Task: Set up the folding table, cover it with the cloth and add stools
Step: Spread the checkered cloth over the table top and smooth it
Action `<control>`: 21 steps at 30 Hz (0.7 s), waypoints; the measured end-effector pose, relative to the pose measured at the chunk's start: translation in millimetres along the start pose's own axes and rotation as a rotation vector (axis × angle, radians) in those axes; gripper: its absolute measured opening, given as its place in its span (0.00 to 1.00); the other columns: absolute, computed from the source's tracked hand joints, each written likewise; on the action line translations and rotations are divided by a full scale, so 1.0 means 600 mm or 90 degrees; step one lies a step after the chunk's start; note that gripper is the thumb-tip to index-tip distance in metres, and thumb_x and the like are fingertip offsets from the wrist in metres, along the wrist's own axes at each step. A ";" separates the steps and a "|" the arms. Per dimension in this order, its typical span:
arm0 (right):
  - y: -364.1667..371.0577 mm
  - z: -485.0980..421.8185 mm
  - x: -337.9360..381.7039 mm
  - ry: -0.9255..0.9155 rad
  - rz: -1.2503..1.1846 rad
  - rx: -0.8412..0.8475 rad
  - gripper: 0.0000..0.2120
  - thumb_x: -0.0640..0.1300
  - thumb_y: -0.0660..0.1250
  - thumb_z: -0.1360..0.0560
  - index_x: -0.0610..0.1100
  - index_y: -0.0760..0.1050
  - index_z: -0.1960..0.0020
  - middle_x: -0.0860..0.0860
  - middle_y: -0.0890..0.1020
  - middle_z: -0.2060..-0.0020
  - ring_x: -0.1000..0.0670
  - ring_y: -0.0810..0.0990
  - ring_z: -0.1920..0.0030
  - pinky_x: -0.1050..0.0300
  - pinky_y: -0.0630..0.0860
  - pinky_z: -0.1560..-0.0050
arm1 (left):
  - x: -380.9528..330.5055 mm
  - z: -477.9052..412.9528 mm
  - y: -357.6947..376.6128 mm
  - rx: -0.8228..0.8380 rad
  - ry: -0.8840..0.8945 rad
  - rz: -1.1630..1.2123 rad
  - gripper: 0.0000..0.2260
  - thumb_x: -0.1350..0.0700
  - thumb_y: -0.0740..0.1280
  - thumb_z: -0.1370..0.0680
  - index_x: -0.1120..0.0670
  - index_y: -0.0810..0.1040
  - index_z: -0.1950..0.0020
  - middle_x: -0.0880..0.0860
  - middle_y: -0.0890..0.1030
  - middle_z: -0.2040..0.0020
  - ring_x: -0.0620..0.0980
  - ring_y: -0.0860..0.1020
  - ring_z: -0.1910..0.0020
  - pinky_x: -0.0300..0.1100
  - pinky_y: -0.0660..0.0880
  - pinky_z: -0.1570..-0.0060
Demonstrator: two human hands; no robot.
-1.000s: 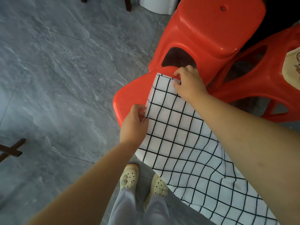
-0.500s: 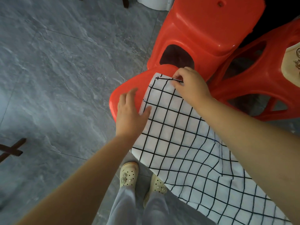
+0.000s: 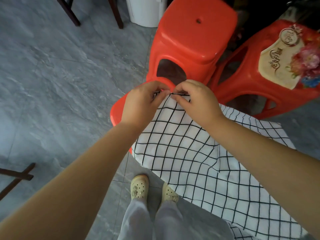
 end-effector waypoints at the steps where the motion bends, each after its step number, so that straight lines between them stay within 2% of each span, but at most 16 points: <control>1: -0.009 0.005 0.009 -0.004 -0.005 0.004 0.07 0.46 0.68 0.26 0.43 0.79 0.54 0.51 0.80 0.59 0.49 0.78 0.54 0.50 0.75 0.54 | -0.019 0.005 -0.005 0.024 0.029 -0.026 0.06 0.52 0.70 0.25 0.51 0.82 0.50 0.41 0.80 0.59 0.34 0.75 0.61 0.26 0.68 0.61; 2: -0.020 0.012 0.021 -0.009 -0.007 0.008 0.08 0.47 0.67 0.26 0.43 0.79 0.54 0.51 0.80 0.59 0.49 0.78 0.54 0.50 0.75 0.53 | -0.037 0.010 -0.009 0.052 0.054 -0.057 0.09 0.49 0.71 0.26 0.51 0.82 0.48 0.43 0.81 0.56 0.37 0.77 0.57 0.28 0.71 0.58; 3: -0.025 0.016 0.029 -0.011 -0.008 0.012 0.09 0.48 0.66 0.26 0.43 0.79 0.54 0.51 0.80 0.59 0.49 0.78 0.54 0.49 0.75 0.53 | -0.048 0.014 -0.011 0.075 0.069 -0.087 0.11 0.48 0.70 0.26 0.51 0.82 0.47 0.45 0.82 0.55 0.40 0.79 0.56 0.35 0.75 0.55; 5: -0.038 0.025 0.048 -0.015 -0.011 0.017 0.06 0.46 0.68 0.26 0.43 0.79 0.54 0.51 0.80 0.59 0.48 0.78 0.54 0.49 0.75 0.54 | -0.062 0.019 -0.023 0.095 0.055 -0.113 0.09 0.48 0.70 0.26 0.50 0.83 0.50 0.46 0.84 0.56 0.45 0.80 0.57 0.45 0.77 0.56; 7: -0.058 0.038 0.076 -0.020 -0.023 0.024 0.06 0.46 0.69 0.26 0.43 0.79 0.54 0.51 0.81 0.58 0.49 0.79 0.54 0.51 0.75 0.54 | -0.082 0.032 -0.047 0.095 0.007 -0.087 0.04 0.51 0.71 0.26 0.50 0.83 0.54 0.44 0.83 0.59 0.43 0.80 0.58 0.45 0.76 0.56; 9: -0.078 0.052 0.092 0.001 -0.031 0.070 0.10 0.50 0.71 0.27 0.43 0.80 0.53 0.53 0.81 0.58 0.51 0.78 0.54 0.54 0.73 0.53 | -0.107 0.054 -0.076 0.094 -0.041 -0.044 0.01 0.53 0.71 0.26 0.48 0.82 0.57 0.42 0.82 0.60 0.40 0.78 0.58 0.38 0.74 0.55; 11: -0.101 0.073 0.097 0.025 -0.003 0.125 0.13 0.53 0.73 0.30 0.44 0.80 0.53 0.54 0.80 0.58 0.52 0.78 0.54 0.56 0.72 0.53 | -0.138 0.081 -0.106 0.094 -0.045 -0.041 0.03 0.54 0.71 0.26 0.46 0.81 0.58 0.42 0.82 0.60 0.39 0.78 0.58 0.36 0.73 0.55; 17: -0.188 0.148 0.122 0.070 0.057 0.194 0.14 0.55 0.75 0.34 0.46 0.78 0.57 0.53 0.79 0.62 0.50 0.76 0.58 0.50 0.74 0.55 | -0.222 0.151 -0.198 0.102 0.008 -0.116 0.02 0.53 0.70 0.26 0.48 0.81 0.56 0.44 0.83 0.56 0.44 0.80 0.55 0.48 0.76 0.54; 21: -0.222 0.186 0.154 0.069 0.086 0.226 0.12 0.51 0.75 0.32 0.46 0.78 0.56 0.52 0.79 0.61 0.50 0.77 0.57 0.49 0.74 0.54 | -0.252 0.196 -0.262 0.071 -0.001 -0.153 0.02 0.55 0.70 0.25 0.48 0.81 0.56 0.42 0.81 0.57 0.42 0.79 0.56 0.37 0.73 0.57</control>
Point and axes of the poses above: each hand's wrist, its own z-axis away from the middle knuckle, its own y-axis out of the palm, x = y × z, the point moved 9 cm from there along -z, towards the middle knuckle
